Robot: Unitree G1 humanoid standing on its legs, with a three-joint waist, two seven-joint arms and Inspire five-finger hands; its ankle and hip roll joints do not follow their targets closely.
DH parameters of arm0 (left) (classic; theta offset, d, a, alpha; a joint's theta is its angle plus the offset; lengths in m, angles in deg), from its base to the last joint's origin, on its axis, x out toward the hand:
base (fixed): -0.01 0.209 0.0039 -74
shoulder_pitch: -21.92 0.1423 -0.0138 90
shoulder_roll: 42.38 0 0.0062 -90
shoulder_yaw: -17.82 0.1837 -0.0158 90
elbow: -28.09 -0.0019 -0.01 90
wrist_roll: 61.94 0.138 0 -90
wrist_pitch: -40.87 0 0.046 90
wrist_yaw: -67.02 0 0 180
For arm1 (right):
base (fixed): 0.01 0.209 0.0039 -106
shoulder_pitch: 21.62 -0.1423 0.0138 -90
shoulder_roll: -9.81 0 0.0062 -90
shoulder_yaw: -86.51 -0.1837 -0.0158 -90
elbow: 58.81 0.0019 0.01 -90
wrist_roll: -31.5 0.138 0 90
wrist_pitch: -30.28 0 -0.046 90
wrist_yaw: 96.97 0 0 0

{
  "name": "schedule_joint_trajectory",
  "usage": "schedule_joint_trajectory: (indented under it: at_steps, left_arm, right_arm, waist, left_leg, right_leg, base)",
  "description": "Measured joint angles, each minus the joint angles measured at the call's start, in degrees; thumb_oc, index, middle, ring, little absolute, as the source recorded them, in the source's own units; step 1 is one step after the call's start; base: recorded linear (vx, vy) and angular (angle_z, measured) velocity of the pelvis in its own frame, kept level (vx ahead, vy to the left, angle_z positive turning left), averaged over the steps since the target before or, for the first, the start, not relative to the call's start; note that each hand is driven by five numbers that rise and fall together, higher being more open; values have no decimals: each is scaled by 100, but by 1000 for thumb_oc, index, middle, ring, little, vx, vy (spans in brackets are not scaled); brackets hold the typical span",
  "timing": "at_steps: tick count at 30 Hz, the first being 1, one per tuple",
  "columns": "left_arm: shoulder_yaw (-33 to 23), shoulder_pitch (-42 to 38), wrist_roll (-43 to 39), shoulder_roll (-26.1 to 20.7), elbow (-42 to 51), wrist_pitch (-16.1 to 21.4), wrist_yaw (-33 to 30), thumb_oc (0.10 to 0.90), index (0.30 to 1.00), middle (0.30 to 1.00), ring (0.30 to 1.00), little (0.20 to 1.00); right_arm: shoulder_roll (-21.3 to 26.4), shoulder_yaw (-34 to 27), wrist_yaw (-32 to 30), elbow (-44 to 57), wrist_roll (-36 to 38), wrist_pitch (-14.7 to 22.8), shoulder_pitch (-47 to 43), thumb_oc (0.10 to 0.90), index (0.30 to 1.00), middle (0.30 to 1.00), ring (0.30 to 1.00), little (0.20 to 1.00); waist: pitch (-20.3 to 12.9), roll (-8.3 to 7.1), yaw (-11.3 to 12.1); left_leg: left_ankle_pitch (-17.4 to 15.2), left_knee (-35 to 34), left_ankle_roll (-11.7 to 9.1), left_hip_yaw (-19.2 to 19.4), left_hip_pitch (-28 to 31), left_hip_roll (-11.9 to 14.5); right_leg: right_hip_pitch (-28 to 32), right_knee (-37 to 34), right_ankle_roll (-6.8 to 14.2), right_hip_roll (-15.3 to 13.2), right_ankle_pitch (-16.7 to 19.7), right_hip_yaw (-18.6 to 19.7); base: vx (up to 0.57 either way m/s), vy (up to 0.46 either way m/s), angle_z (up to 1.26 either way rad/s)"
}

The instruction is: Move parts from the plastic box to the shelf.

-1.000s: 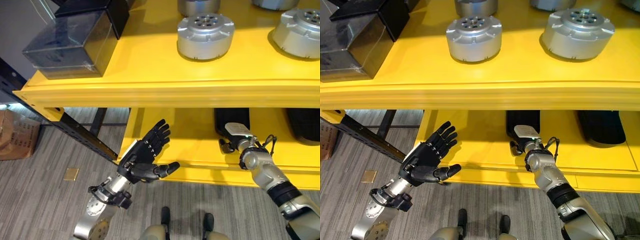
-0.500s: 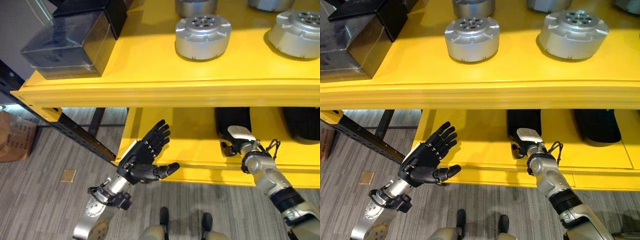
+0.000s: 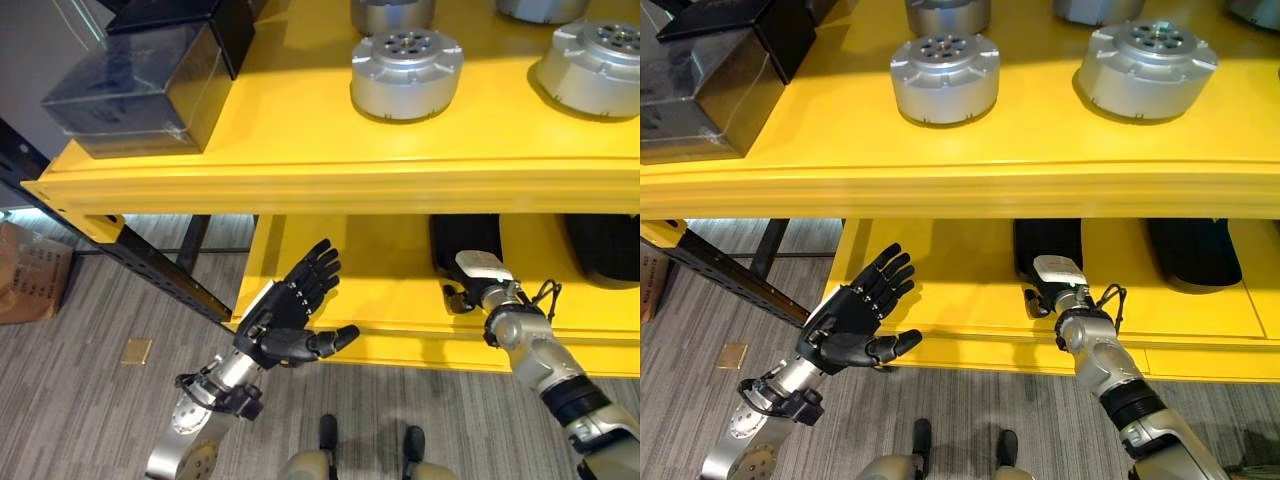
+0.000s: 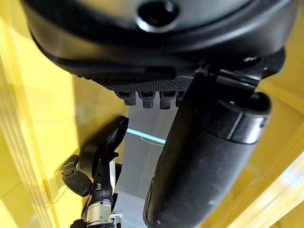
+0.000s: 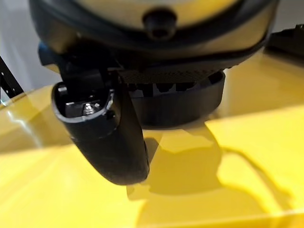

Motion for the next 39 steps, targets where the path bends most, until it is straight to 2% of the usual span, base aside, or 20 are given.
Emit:
schedule_joint_trajectory:
  at_steps: [2,4,5,6,8,10,18,22,24,26,29,33,35,39]
  left_arm:
    - [4,-10,-2,-1,14,0,5,900,1000,1000,1000,1000]
    - [7,-11,-4,-17,13,0,0,900,1000,1000,1000,1000]
    - [13,-11,-22,-81,13,1,-5,900,1000,1000,1000,1000]
    - [13,-10,-32,-91,13,1,-4,900,1000,1000,1000,1000]
    - [27,-1,-48,-218,13,1,-1,900,1000,1000,1000,1000]
    - [27,2,-50,-215,13,8,-1,900,1000,1000,1000,1000]
    - [33,46,-49,-203,15,35,-1,900,1000,1000,1000,1000]
    - [27,375,-52,-122,172,176,-52,900,1000,1000,1000,1000]
    - [6,433,-51,62,174,186,-91,900,1000,1000,1000,1000]
    - [6,424,-40,295,176,194,-190,900,1000,1000,1000,1000]
    - [8,405,-31,360,187,282,-250,900,1000,1000,1000,1000]
    - [-9,425,-44,397,254,385,13,900,1000,1000,1000,1000]
    - [-4,517,-51,287,374,438,388,900,1000,1000,1000,1000]
    - [55,418,-51,-94,569,521,742,900,1000,1000,1000,1000]
  right_arm:
    - [4,-1,-743,-236,-113,291,-1,900,1000,1000,1000,1000]
    - [8,-2,-1112,-277,-135,395,0,900,1000,1000,1000,1000]
    - [15,-54,-1596,-278,-210,537,9,900,1000,1000,1000,1000]
    - [19,-72,-1714,-281,-208,580,10,900,1000,1000,1000,1000]
    - [41,-184,-2207,-272,-212,999,15,900,1000,1000,1000,1000]
    - [50,-187,-2278,-240,-229,1116,19,900,1000,1000,1000,1000]
    - [82,-189,-2275,37,-232,1328,208,900,1000,1000,1000,1000]
    - [74,-384,-2053,1219,370,1508,994,900,1000,1000,1000,1000]
    - [67,-494,-1805,2157,672,1534,1467,900,1000,1000,1000,1000]
    - [62,-518,-1469,3097,1056,1613,1748,900,1000,1000,1000,1000]
    - [58,-542,-1218,3678,1469,1820,1830,900,1000,1000,1000,1000]
    - [70,-987,-619,4304,2093,1943,2463,900,1000,1000,1000,1000]
    - [84,-1114,-535,4315,2260,2038,2788,900,1000,1000,1000,1000]
    - [72,-1153,-586,4298,2394,2156,2969,900,1000,1000,1000,1000]
  waist:
    - [0,0,5]
    - [-2,4,4]
    - [-3,6,-8]
    - [-5,12,-7]
    - [-11,67,-14]
    - [-12,110,-13]
    - [-17,316,-25]
    - [-19,319,-183]
    - [-19,319,-265]
    - [-17,313,-388]
    - [-19,287,-495]
    - [-29,215,-498]
    - [-63,105,-508]
    - [-138,-160,-717]
  left_leg:
    - [0,0,0,-2,11,0]
    - [0,0,0,0,9,0]
    - [0,0,0,1,11,0]
    - [0,0,0,2,11,-2]
    - [-1,0,3,-3,15,-12]
    - [-2,0,4,-5,18,-14]
    - [-12,-1,17,-6,65,-13]
    - [-41,0,35,12,70,-27]
    - [-52,-1,37,54,76,-25]
    - [-73,-1,35,142,112,-19]
    - [-74,-2,35,169,126,-10]
    - [-165,-2,75,263,178,-7]
    - [-184,-3,78,311,183,-14]
    - [-200,-5,82,452,220,-60]
  right_leg:
    - [9,0,0,0,0,-1]
    - [6,-1,0,-2,0,-1]
    - [6,-1,0,-3,0,2]
    - [7,-1,-1,-8,0,1]
    - [8,0,0,-17,0,0]
    - [11,-1,0,-20,0,0]
    - [51,0,-2,-21,-6,4]
    - [42,1,-2,-31,-15,46]
    - [30,0,-1,-31,-14,88]
    - [21,0,1,-27,-12,162]
    - [22,1,0,-21,-5,183]
    - [35,0,-1,-23,-2,249]
    - [14,1,1,-33,-2,293]
    - [-11,1,47,-78,28,424]
  base:
    - [0,0,0]
    - [13,48,-1]
    - [20,53,-1]
    - [25,91,0]
    - [11,66,-1]
    - [0,0,0]
    - [0,23,-1]
    - [-12,55,-4]
    - [-4,37,-9]
    - [-13,43,-16]
    - [-16,69,-9]
    - [-11,109,-9]
    - [-19,129,-13]
    - [6,226,-15]
